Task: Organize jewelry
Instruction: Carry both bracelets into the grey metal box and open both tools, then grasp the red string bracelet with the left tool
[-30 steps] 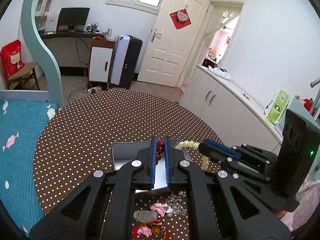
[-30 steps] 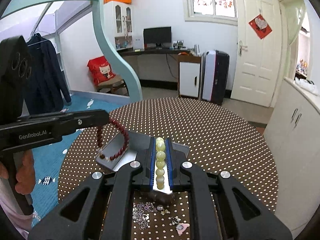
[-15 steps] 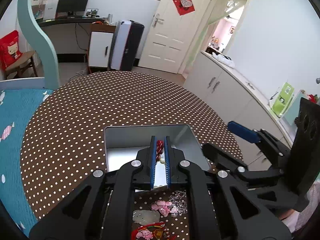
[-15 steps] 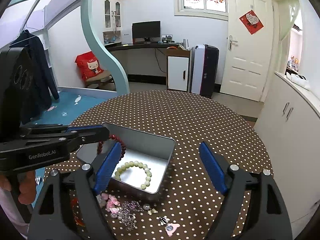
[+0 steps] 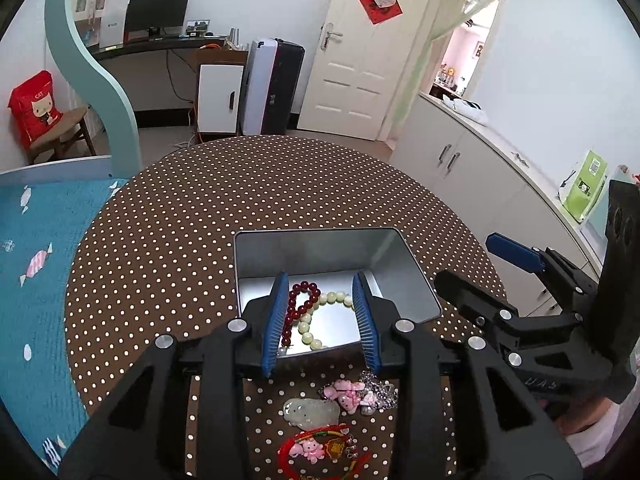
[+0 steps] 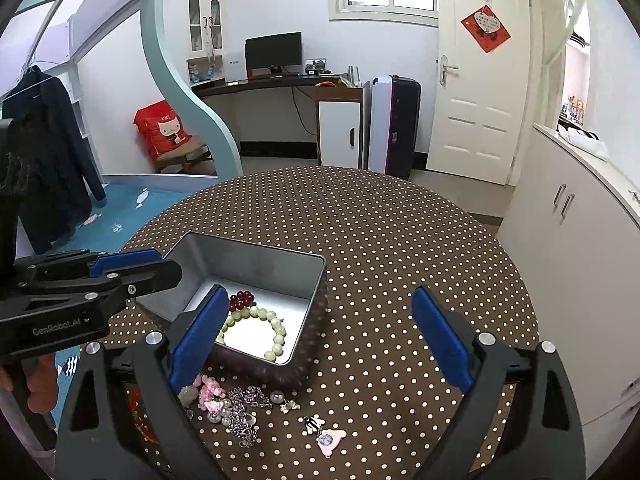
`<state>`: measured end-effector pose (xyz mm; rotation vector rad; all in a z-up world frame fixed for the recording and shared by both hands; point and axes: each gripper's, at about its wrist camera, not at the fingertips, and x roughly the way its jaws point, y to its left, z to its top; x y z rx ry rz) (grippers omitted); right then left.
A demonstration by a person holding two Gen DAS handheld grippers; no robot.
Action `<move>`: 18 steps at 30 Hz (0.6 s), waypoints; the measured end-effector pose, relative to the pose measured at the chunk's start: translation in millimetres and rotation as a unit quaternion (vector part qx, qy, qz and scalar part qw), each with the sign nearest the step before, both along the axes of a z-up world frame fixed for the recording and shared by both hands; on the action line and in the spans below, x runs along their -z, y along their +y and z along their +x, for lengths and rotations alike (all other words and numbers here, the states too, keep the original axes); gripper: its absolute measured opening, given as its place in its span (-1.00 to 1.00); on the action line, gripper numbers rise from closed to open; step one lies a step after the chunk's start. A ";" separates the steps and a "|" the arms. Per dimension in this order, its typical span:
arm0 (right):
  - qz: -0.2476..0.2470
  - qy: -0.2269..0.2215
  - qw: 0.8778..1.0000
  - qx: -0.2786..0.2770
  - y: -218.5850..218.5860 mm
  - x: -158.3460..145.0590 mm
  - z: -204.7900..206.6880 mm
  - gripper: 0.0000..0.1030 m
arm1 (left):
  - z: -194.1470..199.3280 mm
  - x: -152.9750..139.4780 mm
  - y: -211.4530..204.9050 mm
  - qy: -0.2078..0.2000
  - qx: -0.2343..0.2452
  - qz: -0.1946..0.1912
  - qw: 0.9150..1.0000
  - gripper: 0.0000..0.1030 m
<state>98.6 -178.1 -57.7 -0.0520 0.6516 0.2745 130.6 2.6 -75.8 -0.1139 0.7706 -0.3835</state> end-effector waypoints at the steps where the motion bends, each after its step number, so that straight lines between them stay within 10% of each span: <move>1: 0.000 0.000 1.000 0.001 -0.3 0.4 -0.8 0.75 | -1.3 -0.4 -0.2 -0.001 -0.001 0.000 1.000 -0.23; 10: -0.004 0.005 1.000 0.002 1.4 0.9 -9.0 0.80 | -15.7 -3.3 3.6 -0.008 -0.004 0.005 1.000 -0.18; 18: 0.004 0.020 1.000 0.015 -4.3 6.5 -23.8 0.85 | -46.9 1.5 15.4 -0.013 -0.004 0.017 1.000 0.36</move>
